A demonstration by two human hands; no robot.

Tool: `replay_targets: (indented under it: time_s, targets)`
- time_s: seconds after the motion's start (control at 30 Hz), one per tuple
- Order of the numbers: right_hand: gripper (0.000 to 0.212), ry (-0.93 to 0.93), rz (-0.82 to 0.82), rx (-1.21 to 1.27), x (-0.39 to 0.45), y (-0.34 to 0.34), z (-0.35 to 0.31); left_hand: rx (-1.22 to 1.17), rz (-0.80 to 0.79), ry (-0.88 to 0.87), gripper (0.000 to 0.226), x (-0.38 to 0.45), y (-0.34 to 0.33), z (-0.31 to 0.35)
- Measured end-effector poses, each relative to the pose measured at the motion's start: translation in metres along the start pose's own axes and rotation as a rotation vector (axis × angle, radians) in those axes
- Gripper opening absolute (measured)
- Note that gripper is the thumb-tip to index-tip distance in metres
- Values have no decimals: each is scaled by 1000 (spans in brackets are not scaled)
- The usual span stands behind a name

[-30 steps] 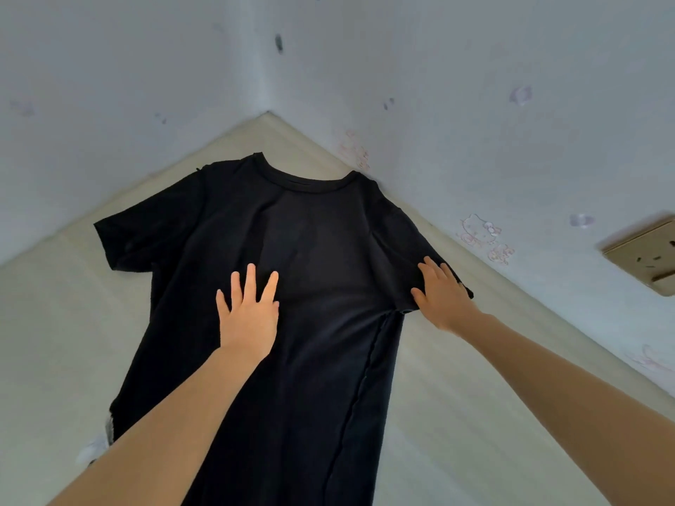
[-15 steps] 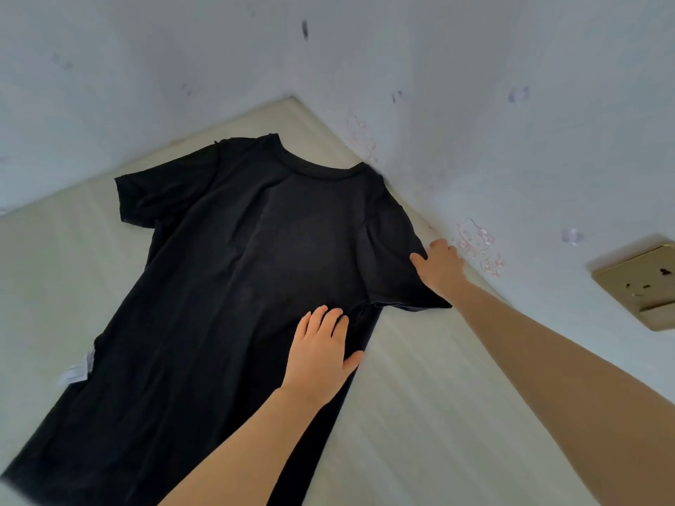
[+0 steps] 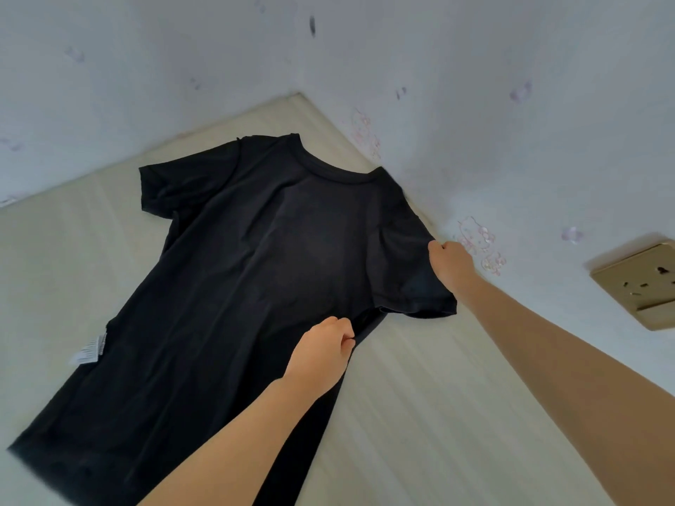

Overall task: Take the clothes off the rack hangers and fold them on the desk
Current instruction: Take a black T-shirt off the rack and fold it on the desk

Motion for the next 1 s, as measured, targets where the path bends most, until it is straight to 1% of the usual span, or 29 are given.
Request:
replay_targets:
  time_s: [0.07,0.17,0.27,0.33,0.37,0.43,0.47,0.5,0.53,0.6,0.63,0.67,0.73,0.8,0.87,0.93,1.0]
  targets:
    - [35,-19,6,85,-9,6,-6,-140,-42,55,9,-6,3,-7]
    - [30,-19,4,142,-23,13,-26,-391,-95,219,10,-13,8,-27]
    - [20,-17,-18,142,-33,9,-65,-637,-79,390,12,-20,22,-46]
    - [23,-25,-74,201,-36,-4,-98,-748,-13,481,15,-23,37,-65]
    - [26,-31,-135,289,-38,-14,-114,-814,47,524,17,-24,45,-75]
    - [30,-36,-308,480,-44,-40,-143,-918,206,621,20,-30,60,-101]
    - [30,-20,-365,506,-46,-53,-153,-935,262,666,21,-35,66,-112]
    - [27,17,-376,459,-47,-63,-160,-932,283,694,23,-41,70,-120]
    - [21,81,-349,344,-45,-70,-163,-894,274,701,27,-46,71,-123]
    - [12,253,-258,-7,-46,-85,-164,-705,211,664,38,-56,72,-126]
    - [13,332,-240,-159,-49,-93,-161,-591,173,631,43,-58,73,-122]
    - [19,401,-239,-270,-52,-102,-158,-495,141,601,45,-60,72,-118]
    - [32,546,-224,-381,-62,-117,-154,-346,110,546,40,-61,69,-112]
    - [31,701,-193,-435,-76,-129,-155,-229,99,509,33,-63,66,-105]
    - [30,840,-227,-534,-95,-144,-154,-155,114,498,29,-68,65,-99]
    - [36,997,-317,-630,-123,-159,-151,-112,165,474,32,-73,67,-92]
    - [43,1174,-372,-713,-153,-170,-145,-63,211,425,44,-78,67,-85]
Point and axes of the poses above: each hand's wrist, its own x-axis towards the middle knuckle, its own y-axis out of the back of the hand, z = x × y, the point moved 7 cm from there along x, towards the middle knuckle, and after that the axes turned 8 degrees about -y, right-handed, at the moved point
